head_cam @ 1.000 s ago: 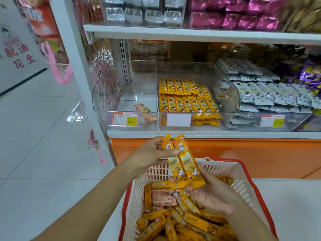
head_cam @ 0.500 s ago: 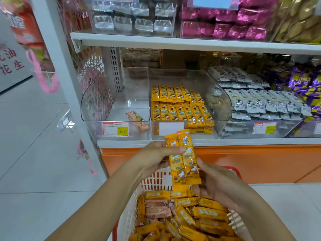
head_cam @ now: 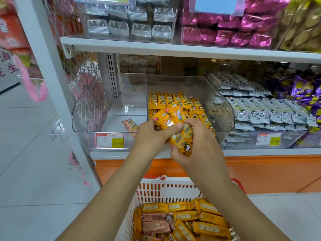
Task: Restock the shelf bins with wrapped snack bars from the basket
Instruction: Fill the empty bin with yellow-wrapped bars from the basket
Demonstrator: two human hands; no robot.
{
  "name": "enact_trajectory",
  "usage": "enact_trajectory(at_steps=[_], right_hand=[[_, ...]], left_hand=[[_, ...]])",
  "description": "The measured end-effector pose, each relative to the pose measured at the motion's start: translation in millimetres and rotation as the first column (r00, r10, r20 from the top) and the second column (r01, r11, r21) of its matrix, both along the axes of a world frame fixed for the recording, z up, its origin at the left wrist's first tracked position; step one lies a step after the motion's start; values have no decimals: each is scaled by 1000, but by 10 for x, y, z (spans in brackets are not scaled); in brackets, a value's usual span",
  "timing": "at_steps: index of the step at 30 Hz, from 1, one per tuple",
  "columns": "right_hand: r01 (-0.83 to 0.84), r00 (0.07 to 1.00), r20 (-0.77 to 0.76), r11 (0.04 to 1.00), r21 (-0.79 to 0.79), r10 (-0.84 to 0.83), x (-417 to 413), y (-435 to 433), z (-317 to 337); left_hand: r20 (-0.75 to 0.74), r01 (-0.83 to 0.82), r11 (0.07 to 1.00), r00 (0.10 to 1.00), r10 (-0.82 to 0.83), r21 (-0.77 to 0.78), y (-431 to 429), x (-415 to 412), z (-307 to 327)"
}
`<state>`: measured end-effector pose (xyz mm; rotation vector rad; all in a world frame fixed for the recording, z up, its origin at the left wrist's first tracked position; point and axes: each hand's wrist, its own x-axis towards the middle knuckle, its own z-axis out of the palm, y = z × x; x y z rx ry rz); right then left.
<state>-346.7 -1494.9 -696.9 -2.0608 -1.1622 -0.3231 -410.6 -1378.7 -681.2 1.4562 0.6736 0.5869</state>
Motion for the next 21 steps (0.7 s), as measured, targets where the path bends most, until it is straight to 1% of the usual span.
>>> enact_trajectory(at_steps=[2,3,4,6,7,8,10,12,14,15,19,21], right_hand=[[-35,999,-40,999,7,35,84,77,78],[-42,997,-63,999,2,42,154,120,123],[-30,996,-81,999,-10,29,253,168,165],[49,997,-60,997,-63,-52,518,288,252],[119,993,3,987,-107,-119,674,353,295],[206,977,92,965,-163,-193,830,436,338],[376,915,266,878,-296,-303,1108,628,401],[487,859,378,775,-402,-344,1322,836,440],[554,812,481,695,-459,-329,1481,1012,468],[569,796,521,673,-473,-307,1553,1089,481],[568,795,549,636,-523,-259,1810,1326,414],[555,812,524,621,-554,-259,1904,1385,294]], left_hand=[[48,13,1000,999,-14,23,69,1,39],[69,-16,998,998,12,55,99,-3,56],[66,-76,990,996,68,122,136,-7,64],[-2,-201,922,977,214,332,225,-18,50],[-34,-222,888,966,257,402,262,-32,34],[-63,-218,876,961,270,431,297,-42,14],[-142,-157,868,958,250,471,325,-43,-45],[-210,-83,827,949,237,557,326,-26,-88],[-210,-69,799,948,239,597,334,-7,-99],[-199,-74,797,951,238,599,348,4,-99],[-168,-107,789,952,257,606,411,36,-125],[-165,-108,784,951,260,611,430,40,-142]])
